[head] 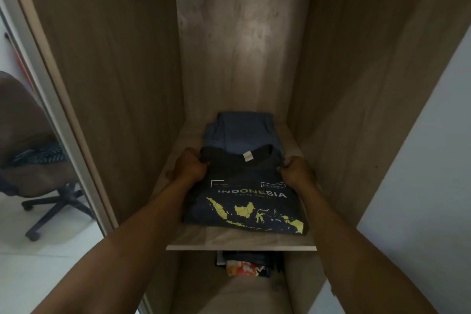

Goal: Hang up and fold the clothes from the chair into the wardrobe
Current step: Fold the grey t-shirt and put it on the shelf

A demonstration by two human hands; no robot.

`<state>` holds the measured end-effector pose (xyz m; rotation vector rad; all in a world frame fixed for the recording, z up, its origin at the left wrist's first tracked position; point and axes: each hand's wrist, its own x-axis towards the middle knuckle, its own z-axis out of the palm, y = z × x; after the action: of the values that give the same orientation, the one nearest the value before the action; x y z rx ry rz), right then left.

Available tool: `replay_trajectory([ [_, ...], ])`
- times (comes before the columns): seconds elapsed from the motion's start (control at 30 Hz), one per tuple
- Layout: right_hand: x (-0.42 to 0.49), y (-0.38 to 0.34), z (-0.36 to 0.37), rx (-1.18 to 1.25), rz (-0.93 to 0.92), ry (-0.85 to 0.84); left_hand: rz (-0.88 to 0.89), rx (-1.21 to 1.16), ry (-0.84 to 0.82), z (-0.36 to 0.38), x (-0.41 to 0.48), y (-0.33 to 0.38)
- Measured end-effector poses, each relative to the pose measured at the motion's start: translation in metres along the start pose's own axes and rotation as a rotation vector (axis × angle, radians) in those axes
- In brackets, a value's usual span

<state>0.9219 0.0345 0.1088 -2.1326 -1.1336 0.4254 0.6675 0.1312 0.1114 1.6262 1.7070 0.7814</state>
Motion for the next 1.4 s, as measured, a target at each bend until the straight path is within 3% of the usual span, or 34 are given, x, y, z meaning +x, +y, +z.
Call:
replay_trajectory([
  [0.17, -0.032, -0.015, -0.011, -0.065, -0.120, 0.120, 0.299, 0.089, 0.091, -0.010, -0.035, 0.010],
  [0.27, -0.077, -0.017, -0.003, -0.061, -0.287, -0.016, 0.537, 0.277, -0.216, -0.015, -0.070, 0.010],
  [0.33, -0.104, -0.008, 0.011, -0.123, -0.304, -0.154, 0.539, 0.442, -0.371, -0.010, -0.093, -0.002],
  [0.47, -0.127, 0.007, 0.020, -0.278, -0.342, -0.107, 0.551, 0.628, -0.242, 0.004, -0.121, -0.032],
  [0.57, -0.115, -0.002, 0.008, -0.298, -0.311, -0.188, 0.527, 0.623, -0.249, 0.000, -0.112, -0.025],
  [0.7, -0.089, -0.026, 0.004, -0.264, -0.265, -0.124, 0.496, 0.573, -0.135, 0.000, -0.083, -0.001],
  [0.8, -0.089, -0.022, 0.022, -0.389, -0.215, -0.218, 0.424, 0.647, -0.284, 0.013, -0.079, -0.003],
  [1.1, -0.086, -0.018, 0.024, -0.428, -0.129, -0.246, 0.318, 0.715, -0.372, 0.017, -0.072, 0.000],
  [1.3, -0.107, -0.014, 0.011, -0.327, -0.288, -0.097, 0.455, 0.633, -0.153, 0.000, -0.102, -0.005],
  [1.4, -0.125, -0.005, 0.018, -0.321, -0.329, -0.136, 0.463, 0.649, -0.159, 0.007, -0.128, -0.020],
])
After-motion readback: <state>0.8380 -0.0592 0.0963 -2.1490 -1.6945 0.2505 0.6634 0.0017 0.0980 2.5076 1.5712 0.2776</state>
